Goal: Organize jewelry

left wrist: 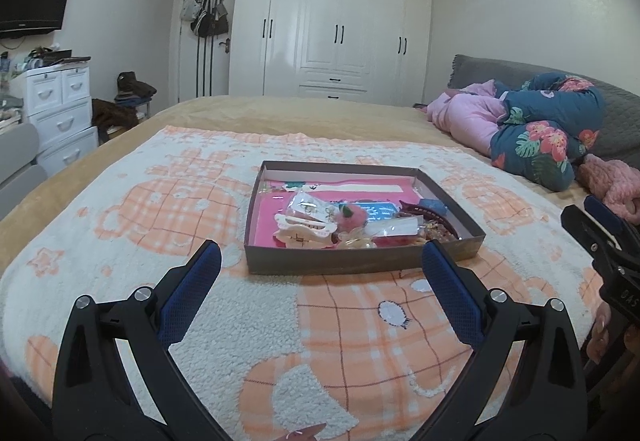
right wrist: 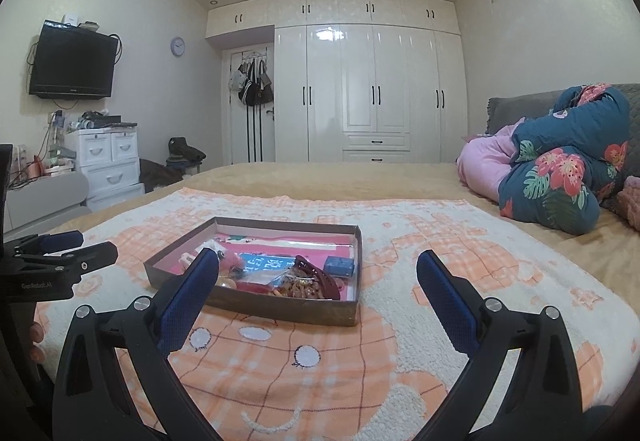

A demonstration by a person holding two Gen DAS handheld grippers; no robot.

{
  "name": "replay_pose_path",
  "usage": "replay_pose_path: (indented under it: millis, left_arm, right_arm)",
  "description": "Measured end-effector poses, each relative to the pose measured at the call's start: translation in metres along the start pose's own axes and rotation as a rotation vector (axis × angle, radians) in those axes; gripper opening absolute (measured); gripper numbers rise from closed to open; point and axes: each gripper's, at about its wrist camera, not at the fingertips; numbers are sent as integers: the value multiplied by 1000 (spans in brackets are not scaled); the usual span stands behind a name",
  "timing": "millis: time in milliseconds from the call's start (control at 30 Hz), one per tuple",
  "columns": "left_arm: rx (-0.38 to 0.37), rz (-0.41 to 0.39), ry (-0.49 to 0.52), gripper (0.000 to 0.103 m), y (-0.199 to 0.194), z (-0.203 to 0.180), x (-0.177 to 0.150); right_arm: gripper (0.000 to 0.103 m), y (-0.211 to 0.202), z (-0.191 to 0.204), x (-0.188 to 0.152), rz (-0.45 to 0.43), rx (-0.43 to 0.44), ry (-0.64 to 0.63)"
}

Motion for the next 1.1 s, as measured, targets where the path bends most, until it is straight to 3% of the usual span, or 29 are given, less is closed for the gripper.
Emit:
replay_pose_path:
  millis: [1100]
  left_arm:
    - [-2, -5, 6, 92, -1, -2, -1]
  right_arm:
    - [97, 2, 4, -4, 10, 9, -12]
Point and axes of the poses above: each gripper's, at about its wrist camera, not at the fingertips, and y roughly the way its jaws point, z to its left, x to its top, and after that the axes turned 7 degrees about -z, right-handed
